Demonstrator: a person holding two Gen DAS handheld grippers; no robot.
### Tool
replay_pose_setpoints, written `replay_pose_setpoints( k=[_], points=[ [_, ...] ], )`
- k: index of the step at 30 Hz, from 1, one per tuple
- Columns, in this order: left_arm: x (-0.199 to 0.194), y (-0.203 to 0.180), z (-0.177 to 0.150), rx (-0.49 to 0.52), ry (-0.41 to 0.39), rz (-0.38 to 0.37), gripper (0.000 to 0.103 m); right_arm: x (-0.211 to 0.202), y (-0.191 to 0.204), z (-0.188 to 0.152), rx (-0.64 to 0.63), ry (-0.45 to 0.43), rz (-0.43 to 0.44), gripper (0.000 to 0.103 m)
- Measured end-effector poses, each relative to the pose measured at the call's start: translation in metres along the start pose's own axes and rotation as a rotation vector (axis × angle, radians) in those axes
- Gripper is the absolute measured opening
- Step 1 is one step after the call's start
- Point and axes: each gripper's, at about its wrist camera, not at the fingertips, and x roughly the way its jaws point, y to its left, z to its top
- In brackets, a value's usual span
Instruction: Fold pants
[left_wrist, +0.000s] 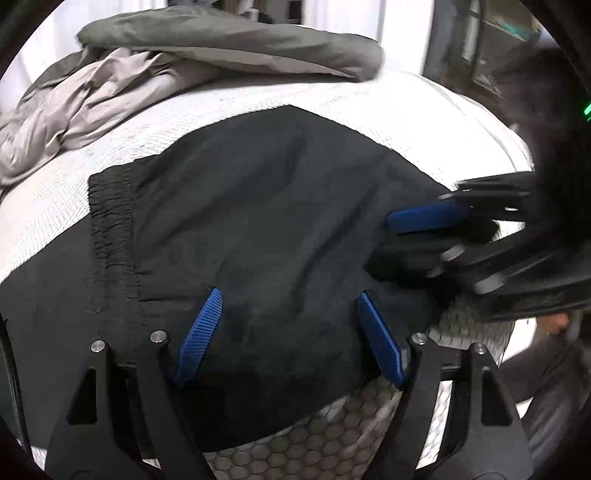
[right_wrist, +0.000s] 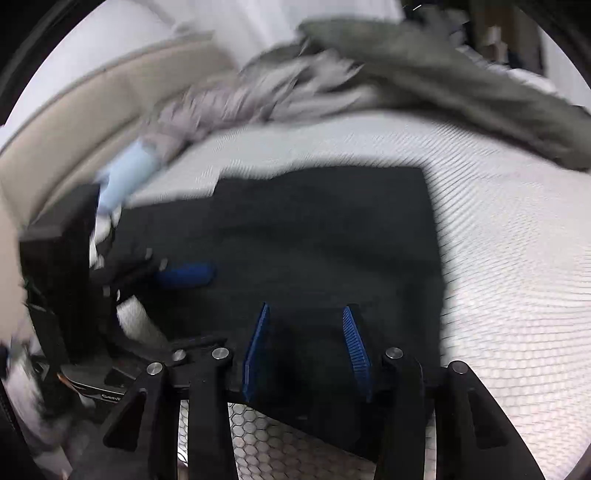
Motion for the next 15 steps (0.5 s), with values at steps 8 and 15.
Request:
replay_pose_setpoints(
  k=[8, 15],
  points=[
    [-0.033, 0.041, -0.039, -0.046, 0.006, -0.017, 0.073, -0.021, -0.04, -0.021, -0.011, -0.013, -0.16, 0.041],
    [-0.044, 0.055, -0.01, -0.147, -0.065, -0.005, 0.073, -0.024, -0.008, 0.02, -0.01, -0.135, -0.094, 0.041]
  ],
)
